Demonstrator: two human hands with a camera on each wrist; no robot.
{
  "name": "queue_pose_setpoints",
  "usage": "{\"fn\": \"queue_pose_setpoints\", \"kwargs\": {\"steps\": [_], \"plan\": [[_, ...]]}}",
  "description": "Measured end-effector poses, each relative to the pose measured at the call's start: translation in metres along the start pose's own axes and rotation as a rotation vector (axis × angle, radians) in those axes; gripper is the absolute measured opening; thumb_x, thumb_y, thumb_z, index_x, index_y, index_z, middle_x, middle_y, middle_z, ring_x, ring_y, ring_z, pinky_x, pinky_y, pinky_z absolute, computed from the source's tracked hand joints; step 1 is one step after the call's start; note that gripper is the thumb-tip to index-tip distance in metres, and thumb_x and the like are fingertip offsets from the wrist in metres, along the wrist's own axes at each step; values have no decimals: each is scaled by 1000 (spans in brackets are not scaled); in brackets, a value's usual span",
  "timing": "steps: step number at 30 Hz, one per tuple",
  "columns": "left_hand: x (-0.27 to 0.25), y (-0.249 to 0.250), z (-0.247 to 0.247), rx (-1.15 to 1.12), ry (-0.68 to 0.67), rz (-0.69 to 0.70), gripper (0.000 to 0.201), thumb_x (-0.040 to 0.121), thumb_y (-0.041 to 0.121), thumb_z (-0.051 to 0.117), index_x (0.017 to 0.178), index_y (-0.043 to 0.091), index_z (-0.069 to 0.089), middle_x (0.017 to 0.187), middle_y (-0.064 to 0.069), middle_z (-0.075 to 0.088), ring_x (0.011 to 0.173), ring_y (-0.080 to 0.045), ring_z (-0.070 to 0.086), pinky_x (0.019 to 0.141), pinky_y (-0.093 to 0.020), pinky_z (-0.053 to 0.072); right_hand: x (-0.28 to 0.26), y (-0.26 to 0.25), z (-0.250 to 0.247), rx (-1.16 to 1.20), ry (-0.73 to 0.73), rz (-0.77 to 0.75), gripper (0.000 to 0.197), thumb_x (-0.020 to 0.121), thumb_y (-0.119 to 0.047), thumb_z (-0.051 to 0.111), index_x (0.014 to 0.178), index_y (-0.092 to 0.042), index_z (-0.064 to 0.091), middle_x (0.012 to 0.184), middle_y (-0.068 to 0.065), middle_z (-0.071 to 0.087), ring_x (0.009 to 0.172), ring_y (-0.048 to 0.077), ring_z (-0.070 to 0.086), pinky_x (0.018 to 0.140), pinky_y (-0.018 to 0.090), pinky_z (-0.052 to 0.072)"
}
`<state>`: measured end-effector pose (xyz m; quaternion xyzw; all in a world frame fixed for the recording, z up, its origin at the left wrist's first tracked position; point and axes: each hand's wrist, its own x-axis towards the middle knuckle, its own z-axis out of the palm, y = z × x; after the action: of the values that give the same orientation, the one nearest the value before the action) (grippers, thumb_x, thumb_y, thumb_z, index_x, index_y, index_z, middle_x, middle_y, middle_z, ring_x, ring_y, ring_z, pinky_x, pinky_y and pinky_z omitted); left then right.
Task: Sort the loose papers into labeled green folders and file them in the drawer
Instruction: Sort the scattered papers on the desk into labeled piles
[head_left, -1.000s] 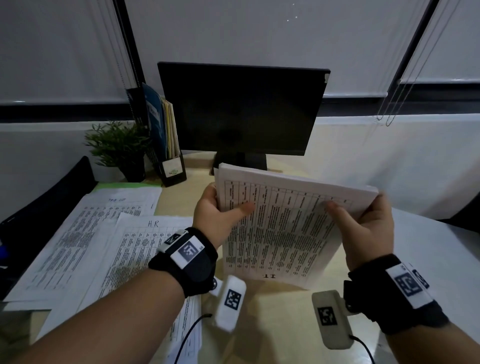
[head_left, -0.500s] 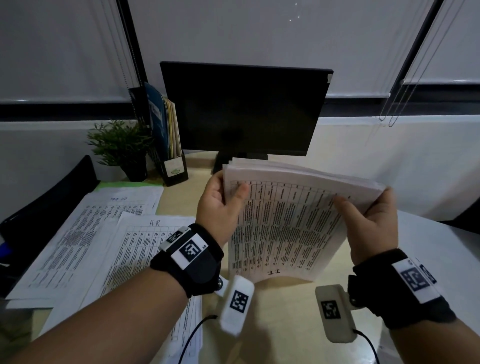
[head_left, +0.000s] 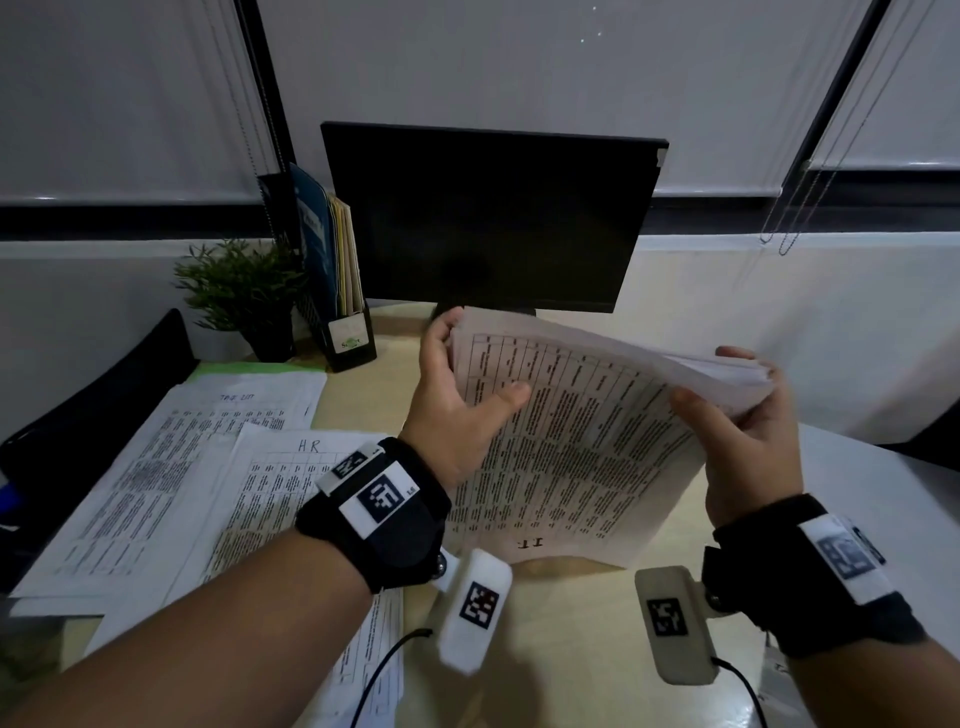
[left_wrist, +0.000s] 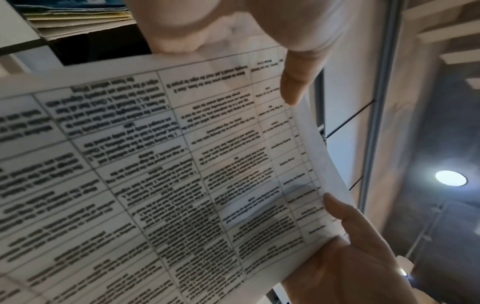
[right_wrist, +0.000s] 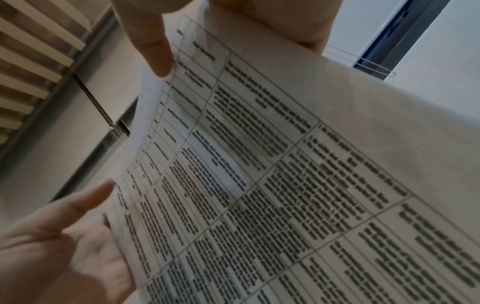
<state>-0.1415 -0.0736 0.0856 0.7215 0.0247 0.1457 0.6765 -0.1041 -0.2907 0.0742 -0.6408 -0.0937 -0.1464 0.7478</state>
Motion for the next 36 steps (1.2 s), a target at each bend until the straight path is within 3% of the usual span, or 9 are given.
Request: {"fn": "queue_pose_setpoints", "kwargs": {"steps": [10, 15, 18, 20, 23, 26, 29, 31, 36], "plan": [[12, 11, 4, -146, 235, -54, 51, 87, 47, 58, 129, 25, 40, 108, -3, 61, 91, -18, 65, 74, -35, 56, -1, 5, -1, 0, -30, 5, 46, 81, 5, 64, 102, -33, 49, 92, -2, 53, 69, -5, 60, 60, 14, 51], [14, 3, 7, -101, 252, -42, 29, 88, 40, 59, 112, 24, 54, 101, 0, 63, 79, -13, 63, 63, -27, 52, -3, 10, -1, 25, -53, 23, 43, 79, 0, 67, 98, -34, 51, 86, -3, 57, 69, -2, 62, 62, 16, 52], [14, 2, 11, -91, 287, -22, 5, 90, 30, 60, 90, 26, 61, 97, 0, 66, 88, -17, 64, 75, -33, 54, -3, 13, 1, -88, -15, 17, 30, 79, -6, 71, 88, -32, 57, 87, -7, 64, 78, 5, 64, 64, 16, 52], [13, 5, 13, -86, 279, -9, 8, 89, 36, 60, 87, 29, 61, 98, 0, 67, 94, -21, 65, 83, -43, 56, -4, 11, 4, -162, 23, -19, 26, 80, -5, 71, 80, -28, 58, 76, -14, 69, 72, 0, 65, 61, 12, 49], [13, 3, 4, -156, 147, 63, 62, 58, 73, 69, 103, 34, 52, 109, 2, 62, 97, -17, 65, 77, -35, 58, -2, 2, 5, -157, 56, -54, 25, 81, -3, 69, 78, -25, 58, 70, -24, 68, 65, -6, 64, 58, 8, 47], [15, -4, -11, -150, -44, 65, 81, 48, 48, 87, 114, 39, 41, 113, -1, 59, 99, -12, 66, 74, -31, 58, 5, -6, 0, -73, 65, -90, 20, 80, -4, 71, 83, -21, 62, 73, -18, 71, 68, -2, 65, 60, 11, 49], [13, -11, -13, 111, -99, -61, 44, 70, 9, 79, 102, 29, 56, 99, 7, 67, 85, 3, 65, 77, -22, 57, 11, -11, -5, 84, 36, -123, 27, 61, -27, 79, 84, -21, 65, 79, -7, 73, 74, 10, 67, 66, 22, 55], [10, -17, -12, 95, -74, -134, 26, 76, 4, 73, 95, 19, 64, 92, 9, 70, 76, 7, 66, 68, -11, 54, 15, -9, -8, 153, -13, -117, 39, 51, -35, 84, 85, -22, 68, 84, -2, 73, 79, 17, 67, 69, 27, 56], [8, -19, -18, -1, 12, -121, 18, 82, 10, 69, 98, 20, 67, 93, 13, 73, 87, 1, 68, 71, -15, 54, 20, 16, -19, 107, -244, 126, 79, 34, -45, 94, 98, -12, 61, 92, 3, 74, 85, 19, 69, 72, 31, 58]]}}
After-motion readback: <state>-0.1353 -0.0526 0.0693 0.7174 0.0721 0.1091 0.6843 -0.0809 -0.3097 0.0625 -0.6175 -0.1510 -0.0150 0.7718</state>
